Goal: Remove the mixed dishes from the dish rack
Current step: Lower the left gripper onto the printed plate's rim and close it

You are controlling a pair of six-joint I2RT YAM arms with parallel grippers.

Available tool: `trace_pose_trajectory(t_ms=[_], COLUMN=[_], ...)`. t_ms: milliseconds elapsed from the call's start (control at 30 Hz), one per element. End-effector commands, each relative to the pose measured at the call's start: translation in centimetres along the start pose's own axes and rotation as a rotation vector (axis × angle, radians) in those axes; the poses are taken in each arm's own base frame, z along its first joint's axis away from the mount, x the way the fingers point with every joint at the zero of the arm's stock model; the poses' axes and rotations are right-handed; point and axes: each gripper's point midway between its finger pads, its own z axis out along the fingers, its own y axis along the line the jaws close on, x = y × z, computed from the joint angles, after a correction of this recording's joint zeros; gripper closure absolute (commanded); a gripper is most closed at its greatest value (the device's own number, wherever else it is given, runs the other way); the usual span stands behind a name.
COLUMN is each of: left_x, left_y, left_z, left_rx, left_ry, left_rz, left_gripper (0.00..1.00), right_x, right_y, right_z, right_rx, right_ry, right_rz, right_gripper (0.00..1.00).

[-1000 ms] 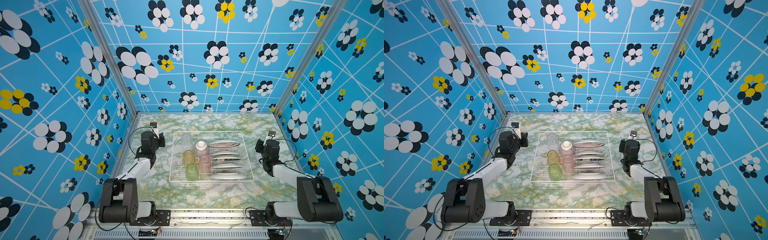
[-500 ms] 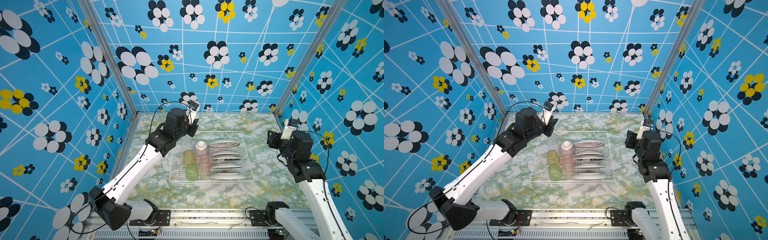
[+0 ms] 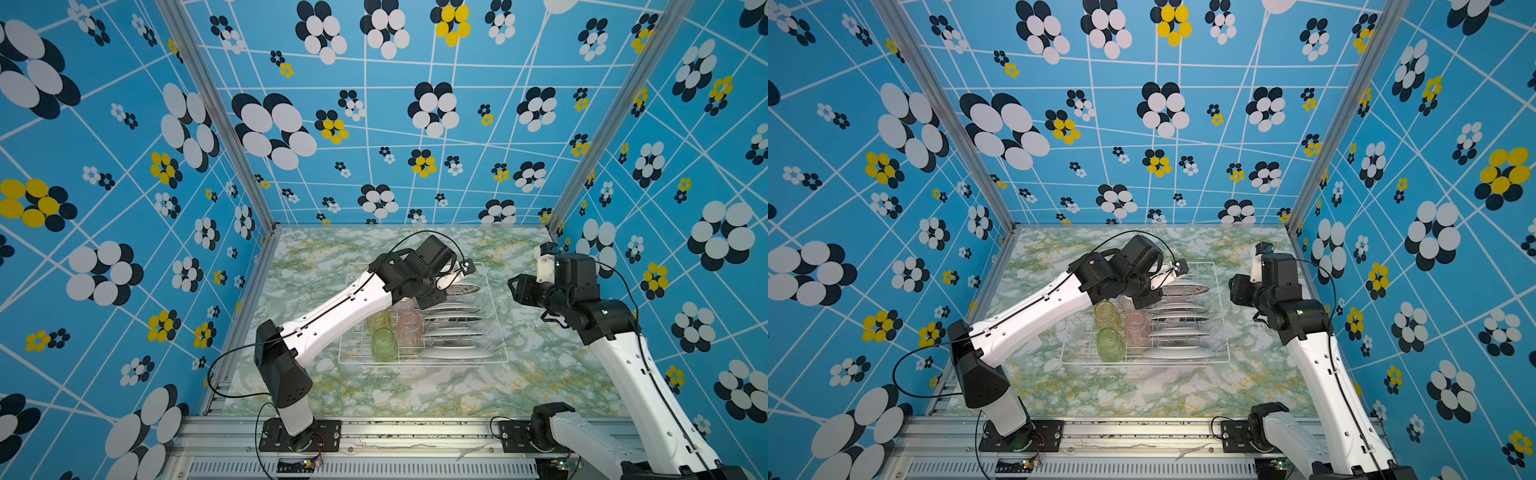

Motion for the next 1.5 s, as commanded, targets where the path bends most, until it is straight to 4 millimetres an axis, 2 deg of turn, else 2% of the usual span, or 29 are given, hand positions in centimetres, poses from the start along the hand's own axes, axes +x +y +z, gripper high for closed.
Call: trace_pose_trajectory(t_ms=[0, 233, 533, 733, 967, 1167, 1300, 1467], left_x=[-0.9, -2.4, -2.9, -2.6, -2.5, -3.0, -2.6, -2.2], left_y=[0.1, -0.1, -1.3, -0.5, 1.3, 1.8, 1.7, 1.4], left_z=[-0.3, 2.0, 4.0, 5.5, 6.8, 7.3, 8.0, 8.1], left_rx=[0.015, 0.05, 0.157, 0.12, 0.04, 0.015, 0.028, 0.051], left_ry=[-0.019, -0.017, 0.031, 0.055, 0.066, 0.039, 0.054, 0.065], left_rz=[0.057, 0.093, 0.112, 0.115, 0.114, 0.111, 0.114, 0.108], left_gripper=[0.77, 0.73, 0.76, 0.75, 0.75, 0.73, 0.73, 0.73], right_x=[0.5, 0.3, 0.2, 0.0, 0.4, 0.7, 0.8, 0.7], right_y=[0.6, 0.7, 0.3, 0.3, 0.2, 0.2, 0.2, 0.2], right_z=[0.2, 0.2, 0.0, -0.1, 0.3, 0.8, 1.0, 1.0], right_rx=[-0.031, -0.032, -0.01, -0.01, -0.009, -0.01, -0.014, -0.009], right_ry=[0.019, 0.014, 0.001, -0.005, 0.002, 0.016, 0.02, 0.016], right_rz=[0.007, 0.001, -0.016, -0.02, -0.021, -0.017, -0.017, -0.021], right_gripper=[0.48, 0.47, 0.45, 0.45, 0.44, 0.43, 0.43, 0.42])
